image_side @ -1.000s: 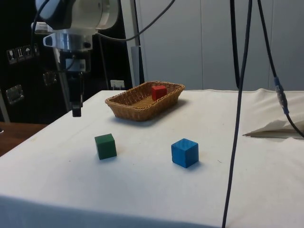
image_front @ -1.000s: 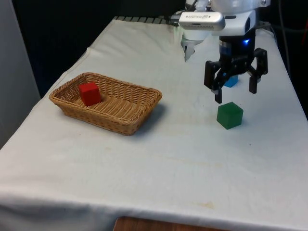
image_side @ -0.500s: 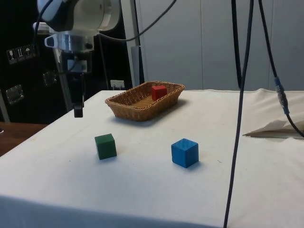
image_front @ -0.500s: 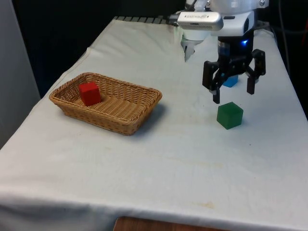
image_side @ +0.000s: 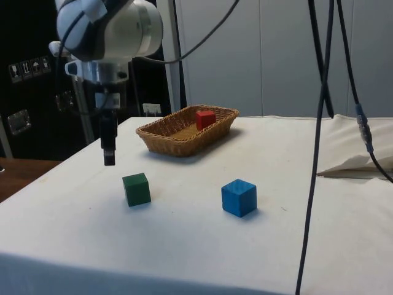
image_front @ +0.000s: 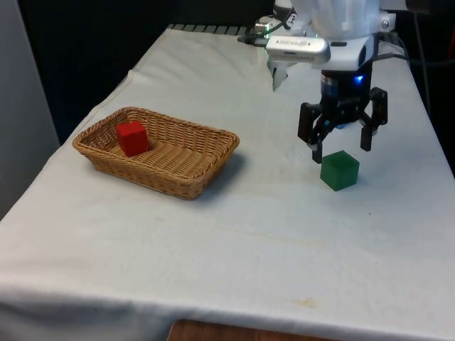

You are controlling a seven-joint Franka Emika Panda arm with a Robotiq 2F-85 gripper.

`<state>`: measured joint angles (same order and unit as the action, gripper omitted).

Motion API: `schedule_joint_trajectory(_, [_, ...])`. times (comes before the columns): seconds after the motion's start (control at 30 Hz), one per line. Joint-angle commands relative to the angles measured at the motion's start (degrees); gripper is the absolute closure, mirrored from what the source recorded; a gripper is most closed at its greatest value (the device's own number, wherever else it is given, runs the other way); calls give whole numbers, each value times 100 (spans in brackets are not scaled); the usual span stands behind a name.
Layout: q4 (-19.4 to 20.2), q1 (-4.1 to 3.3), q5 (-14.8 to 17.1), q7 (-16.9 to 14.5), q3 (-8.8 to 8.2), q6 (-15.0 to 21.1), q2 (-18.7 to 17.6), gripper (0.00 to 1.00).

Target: Pick up exactly two blocks and place them into the basket.

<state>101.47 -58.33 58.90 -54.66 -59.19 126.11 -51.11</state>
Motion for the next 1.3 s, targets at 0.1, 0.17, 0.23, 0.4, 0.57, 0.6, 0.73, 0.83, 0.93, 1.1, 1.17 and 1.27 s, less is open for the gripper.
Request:
schedule_joint_trajectory(0.1, [378,-143,120,-115,183,470,212,0])
schedule_joint_trajectory(0.17, [401,-103,97,-109,269,573,264,0])
schedule_joint_trajectory(0.23, [401,-74,80,-103,309,613,292,0])
schedule_joint_trajectory(0.4, [435,-6,11,-63,453,733,384,0])
schedule_joint_trajectory(0.57, [464,6,52,-86,539,819,424,0])
schedule_joint_trajectory(0.6, [504,6,109,-115,602,894,470,0])
schedule_joint_trajectory(0.73, [590,23,178,-143,756,1043,567,0])
schedule_joint_trajectory(0.83, [642,52,189,-149,859,1140,642,0])
schedule_joint_trajectory(0.93, [745,120,195,-172,1077,1318,779,0])
schedule_joint_trajectory(1.1, [796,252,172,-189,1289,1455,871,0])
schedule_joint_trajectory(1.17, [785,298,160,-189,1335,1478,865,0])
schedule_joint_trajectory(1.27, [773,355,155,-206,1398,1490,854,0])
